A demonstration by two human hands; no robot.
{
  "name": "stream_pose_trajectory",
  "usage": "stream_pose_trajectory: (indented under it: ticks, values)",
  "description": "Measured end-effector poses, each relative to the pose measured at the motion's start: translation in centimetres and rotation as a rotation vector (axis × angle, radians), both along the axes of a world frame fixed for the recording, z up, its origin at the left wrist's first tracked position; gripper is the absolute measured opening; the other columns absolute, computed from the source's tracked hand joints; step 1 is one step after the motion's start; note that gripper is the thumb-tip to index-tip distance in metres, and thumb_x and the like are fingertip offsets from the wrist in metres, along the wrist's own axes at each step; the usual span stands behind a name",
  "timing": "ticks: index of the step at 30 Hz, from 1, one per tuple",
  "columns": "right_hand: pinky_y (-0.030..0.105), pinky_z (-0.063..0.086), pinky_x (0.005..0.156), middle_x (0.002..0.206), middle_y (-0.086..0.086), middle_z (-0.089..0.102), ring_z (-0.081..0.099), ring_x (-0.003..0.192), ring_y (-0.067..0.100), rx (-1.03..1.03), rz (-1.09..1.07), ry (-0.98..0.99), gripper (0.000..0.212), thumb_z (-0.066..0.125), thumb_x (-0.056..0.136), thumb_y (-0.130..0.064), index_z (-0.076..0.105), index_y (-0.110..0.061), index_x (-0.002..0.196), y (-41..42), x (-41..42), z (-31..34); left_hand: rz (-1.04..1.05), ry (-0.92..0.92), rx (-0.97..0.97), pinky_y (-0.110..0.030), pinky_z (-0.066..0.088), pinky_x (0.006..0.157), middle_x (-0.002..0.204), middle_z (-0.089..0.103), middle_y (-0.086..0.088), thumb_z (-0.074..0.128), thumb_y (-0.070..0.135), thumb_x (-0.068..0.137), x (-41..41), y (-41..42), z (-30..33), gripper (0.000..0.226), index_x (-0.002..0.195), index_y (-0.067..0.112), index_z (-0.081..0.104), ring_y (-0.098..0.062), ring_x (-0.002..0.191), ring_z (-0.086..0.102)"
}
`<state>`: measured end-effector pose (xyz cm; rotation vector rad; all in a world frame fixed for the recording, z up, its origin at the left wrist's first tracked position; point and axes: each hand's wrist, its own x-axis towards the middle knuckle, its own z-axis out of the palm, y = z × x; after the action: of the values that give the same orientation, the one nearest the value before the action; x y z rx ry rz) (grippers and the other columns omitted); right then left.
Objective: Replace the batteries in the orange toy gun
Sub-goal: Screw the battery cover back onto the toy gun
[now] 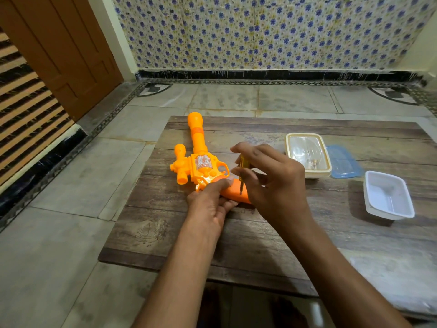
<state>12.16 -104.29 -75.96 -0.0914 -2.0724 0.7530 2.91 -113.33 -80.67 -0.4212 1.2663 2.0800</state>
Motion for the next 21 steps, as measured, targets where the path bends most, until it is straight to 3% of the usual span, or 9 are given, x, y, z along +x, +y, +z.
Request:
stream_pose_trajectory:
  ticks: [5, 13, 21]
  values:
    - [0.032, 0.056, 0.062, 0.092, 0.004, 0.068, 0.068, 0.076, 0.018, -0.011, -0.056, 0.007, 0.029, 0.083, 0.083, -0.005, 0.075, -0.008, 0.111, 0.0, -0.1, -0.1, -0.006, -0.013, -0.02, -0.054, 0.063, 0.072, 0.118, 0.069, -0.025, 0.075, -0.007, 0.079, -0.1, -0.1, -0.2, 0.059, 0.134, 0.001, 0.054, -0.038, 0.101, 0.071]
    - [0.032, 0.057, 0.063, 0.088, 0.004, 0.063, 0.067, 0.075, 0.02, -0.037, -0.1, -0.019, 0.029, 0.085, 0.082, -0.011, 0.075, -0.01, 0.109, 0.0, -0.1, -0.1, -0.016, -0.017, -0.039, -0.05, 0.064, 0.065, 0.121, 0.068, -0.024, 0.078, -0.005, 0.078, -0.1, -0.1, -0.1, 0.067, 0.139, 0.004, 0.049, -0.038, 0.105, 0.07]
    - [0.023, 0.06, 0.066, 0.093, 0.006, 0.065, 0.068, 0.083, 0.013, -0.117, -0.091, 0.004, 0.034, 0.082, 0.087, -0.011, 0.072, -0.009, 0.119, 0.4, 0.6, -0.3, -0.014, -0.06, -0.056, -0.042, 0.061, 0.048, 0.114, 0.068, -0.024, 0.076, -0.008, 0.079, 0.1, -0.2, 1.0, 0.055, 0.129, 0.002, 0.057, -0.037, 0.101, 0.069]
